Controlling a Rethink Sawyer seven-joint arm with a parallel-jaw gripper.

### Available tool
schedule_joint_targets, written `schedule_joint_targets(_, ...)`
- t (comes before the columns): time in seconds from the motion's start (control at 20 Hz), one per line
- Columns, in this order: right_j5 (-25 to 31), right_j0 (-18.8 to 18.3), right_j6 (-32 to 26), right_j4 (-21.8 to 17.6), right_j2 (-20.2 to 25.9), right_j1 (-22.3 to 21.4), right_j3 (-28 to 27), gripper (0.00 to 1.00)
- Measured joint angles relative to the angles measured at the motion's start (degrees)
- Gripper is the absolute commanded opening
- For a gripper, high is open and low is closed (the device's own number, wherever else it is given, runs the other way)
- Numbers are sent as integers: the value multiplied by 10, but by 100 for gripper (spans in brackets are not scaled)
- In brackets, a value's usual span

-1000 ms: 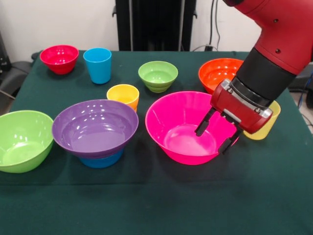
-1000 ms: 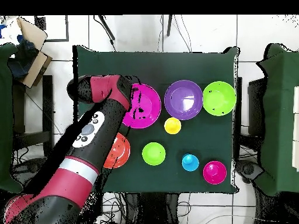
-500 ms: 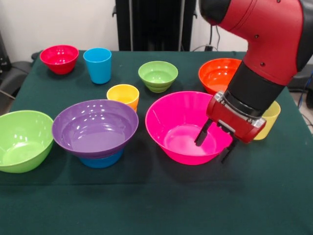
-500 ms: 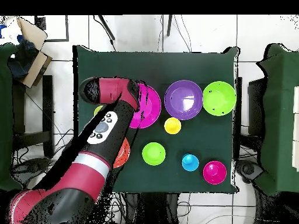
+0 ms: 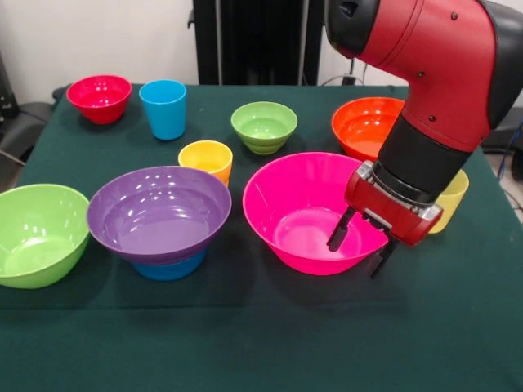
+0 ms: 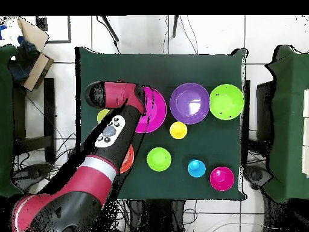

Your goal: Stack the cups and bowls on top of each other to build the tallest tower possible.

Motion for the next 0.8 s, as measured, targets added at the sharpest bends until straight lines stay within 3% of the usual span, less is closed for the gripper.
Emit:
schedule_joint_targets(0.5, 0, -2, 0, 16, 6, -2, 0, 100)
schedule_joint_targets(0.55, 0, -3, 0, 19, 9, -2, 0, 0)
schedule_joint_targets(0.8, 3, -13, 0, 28, 20, -13, 1, 0)
